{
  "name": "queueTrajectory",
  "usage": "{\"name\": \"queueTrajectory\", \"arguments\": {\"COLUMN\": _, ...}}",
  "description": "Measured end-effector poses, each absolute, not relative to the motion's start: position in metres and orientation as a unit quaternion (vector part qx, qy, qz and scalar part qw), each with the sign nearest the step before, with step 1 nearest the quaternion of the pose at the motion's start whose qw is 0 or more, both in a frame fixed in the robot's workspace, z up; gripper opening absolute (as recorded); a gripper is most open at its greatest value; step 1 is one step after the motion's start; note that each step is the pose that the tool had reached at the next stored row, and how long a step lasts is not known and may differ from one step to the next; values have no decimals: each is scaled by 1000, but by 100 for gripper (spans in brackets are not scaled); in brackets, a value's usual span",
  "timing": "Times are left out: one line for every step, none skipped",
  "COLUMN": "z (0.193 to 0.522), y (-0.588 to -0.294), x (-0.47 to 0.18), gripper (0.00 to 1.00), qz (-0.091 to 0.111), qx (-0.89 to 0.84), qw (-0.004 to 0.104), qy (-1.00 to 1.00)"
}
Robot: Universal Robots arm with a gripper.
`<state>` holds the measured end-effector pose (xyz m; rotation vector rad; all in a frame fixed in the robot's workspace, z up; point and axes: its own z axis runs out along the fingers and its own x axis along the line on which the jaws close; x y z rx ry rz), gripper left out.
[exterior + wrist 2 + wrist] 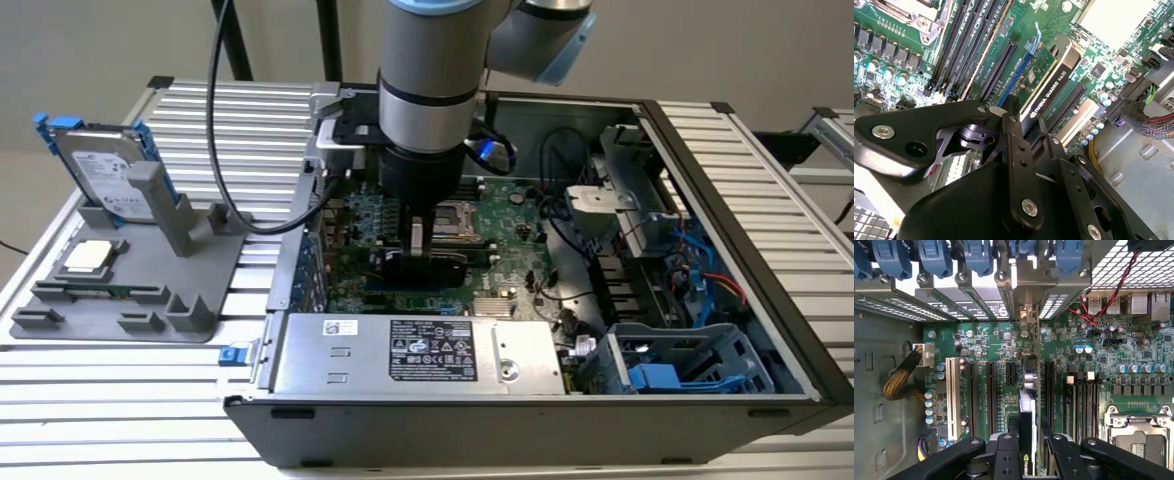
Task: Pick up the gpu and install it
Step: 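Insert the gpu into the slot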
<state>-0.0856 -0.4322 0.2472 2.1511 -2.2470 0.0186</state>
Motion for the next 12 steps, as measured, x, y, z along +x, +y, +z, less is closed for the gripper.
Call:
{"name": "queueTrajectory", "arguments": {"z": 247, "y": -432, "x": -86, "gripper": 0, "qz": 6, "qx": 691, "qw": 16, "qy": -722}}
{"name": "queueTrajectory", "arguments": {"z": 246, "y": -432, "x": -86, "gripper": 0, "qz": 6, "qx": 691, "qw": 16, "qy": -722}}
{"name": "queueTrajectory", "arguments": {"z": 245, "y": -432, "x": -86, "gripper": 0, "qz": 6, "qx": 691, "qw": 15, "qy": -722}}
{"name": "queueTrajectory", "arguments": {"z": 245, "y": -432, "x": -86, "gripper": 0, "qz": 6, "qx": 691, "qw": 15, "qy": -722}}
{"name": "queueTrajectory", "arguments": {"z": 245, "y": -432, "x": -86, "gripper": 0, "qz": 6, "qx": 691, "qw": 15, "qy": -722}}
{"name": "queueTrajectory", "arguments": {"z": 245, "y": -432, "x": -86, "gripper": 0, "qz": 6, "qx": 691, "qw": 15, "qy": -722}}
{"name": "queueTrajectory", "arguments": {"z": 245, "y": -432, "x": -86, "gripper": 0, "qz": 6, "qx": 691, "qw": 15, "qy": -722}}
{"name": "queueTrajectory", "arguments": {"z": 245, "y": -432, "x": -86, "gripper": 0, "qz": 6, "qx": 691, "qw": 15, "qy": -722}}
{"name": "queueTrajectory", "arguments": {"z": 245, "y": -433, "x": -86, "gripper": 0, "qz": 6, "qx": 691, "qw": 15, "qy": -722}}
{"name": "queueTrajectory", "arguments": {"z": 245, "y": -433, "x": -86, "gripper": 0, "qz": 5, "qx": 691, "qw": 15, "qy": -722}}
{"name": "queueTrajectory", "arguments": {"z": 245, "y": -434, "x": -86, "gripper": 0, "qz": 5, "qx": 691, "qw": 14, "qy": -722}}
{"name": "queueTrajectory", "arguments": {"z": 245, "y": -435, "x": -86, "gripper": 0, "qz": 5, "qx": 691, "qw": 14, "qy": -722}}
